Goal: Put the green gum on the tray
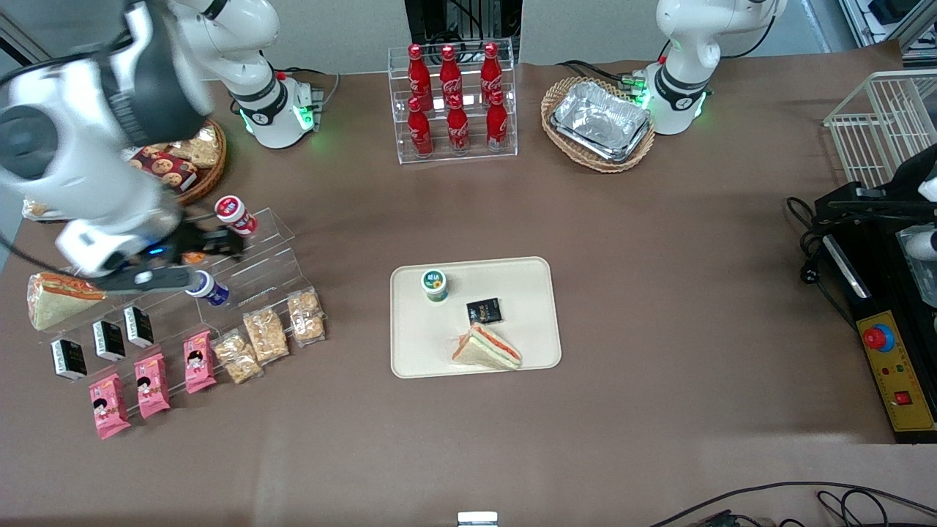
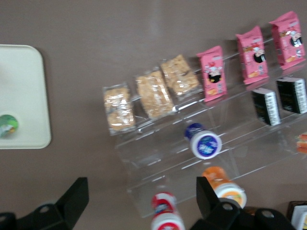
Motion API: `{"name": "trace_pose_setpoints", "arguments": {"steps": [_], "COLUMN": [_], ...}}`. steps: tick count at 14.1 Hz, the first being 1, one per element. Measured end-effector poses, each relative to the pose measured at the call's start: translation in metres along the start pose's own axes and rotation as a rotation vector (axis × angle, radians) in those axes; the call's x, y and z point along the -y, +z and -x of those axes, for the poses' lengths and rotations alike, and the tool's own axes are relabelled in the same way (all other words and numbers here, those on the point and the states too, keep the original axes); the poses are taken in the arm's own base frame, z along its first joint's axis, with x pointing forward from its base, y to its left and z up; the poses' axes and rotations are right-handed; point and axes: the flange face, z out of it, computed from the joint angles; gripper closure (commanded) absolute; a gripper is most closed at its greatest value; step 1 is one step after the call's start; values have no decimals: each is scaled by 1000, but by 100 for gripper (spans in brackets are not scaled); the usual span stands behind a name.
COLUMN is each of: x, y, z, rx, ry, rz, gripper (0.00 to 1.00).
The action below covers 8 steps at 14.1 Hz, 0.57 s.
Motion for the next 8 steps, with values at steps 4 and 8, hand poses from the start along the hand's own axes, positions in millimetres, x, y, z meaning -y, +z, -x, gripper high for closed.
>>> {"name": "trace_pose_setpoints", "arguments": {"steps": [4, 8], "x": [-88, -109], "y": [-2, -19], "z": [0, 3], "rx": [1, -34], "ry": [-59, -21], "rz": [-17, -38], "gripper": [0, 0]}}
